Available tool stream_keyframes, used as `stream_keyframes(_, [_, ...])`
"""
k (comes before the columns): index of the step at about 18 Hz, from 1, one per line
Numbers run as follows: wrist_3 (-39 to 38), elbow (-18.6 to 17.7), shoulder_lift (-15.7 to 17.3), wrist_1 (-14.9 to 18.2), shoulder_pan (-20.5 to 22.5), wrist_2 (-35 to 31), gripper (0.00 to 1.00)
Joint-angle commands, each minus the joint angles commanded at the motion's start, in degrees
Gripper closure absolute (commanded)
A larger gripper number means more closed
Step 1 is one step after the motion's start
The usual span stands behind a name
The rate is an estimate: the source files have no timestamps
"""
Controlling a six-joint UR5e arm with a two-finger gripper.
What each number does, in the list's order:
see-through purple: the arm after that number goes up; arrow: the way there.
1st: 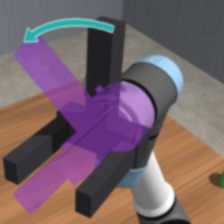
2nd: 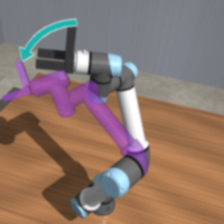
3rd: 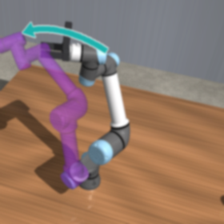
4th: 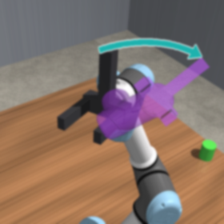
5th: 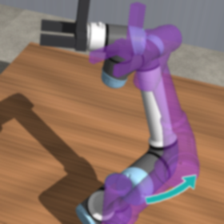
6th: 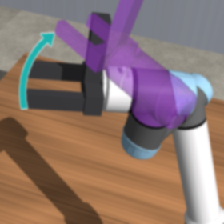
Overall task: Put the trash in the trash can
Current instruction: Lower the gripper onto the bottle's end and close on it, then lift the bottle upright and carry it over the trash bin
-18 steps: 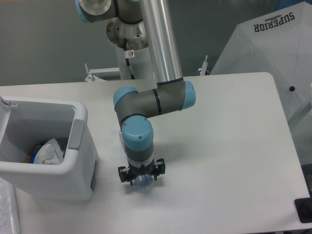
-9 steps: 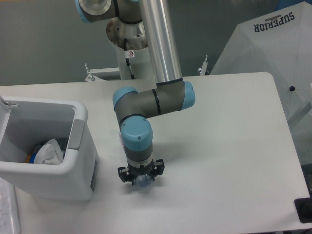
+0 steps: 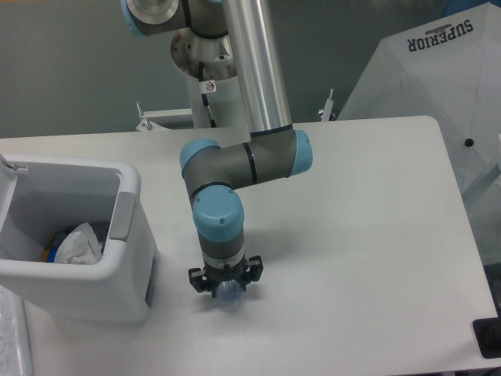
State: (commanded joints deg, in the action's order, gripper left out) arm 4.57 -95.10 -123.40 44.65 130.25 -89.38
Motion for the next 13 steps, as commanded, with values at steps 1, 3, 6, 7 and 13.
stream_keyframes(1, [0.1, 0.1, 0.0, -0.1, 0.0, 0.0, 0.41])
stream_keyframes(3, [0.3, 0.7, 0.4, 0.1, 0.0, 0.0, 0.41])
stream_keyframes(6, [0.5, 4.7, 1.8, 0.5, 1.3, 0.4, 0.41])
stream_keyframes(7, [0.4, 5.3, 2.1, 0.5, 2.0, 0.7, 0.41])
stream_keyframes(13, [0.4, 14.1, 4.4, -0.5, 2.2, 1.0, 0.41])
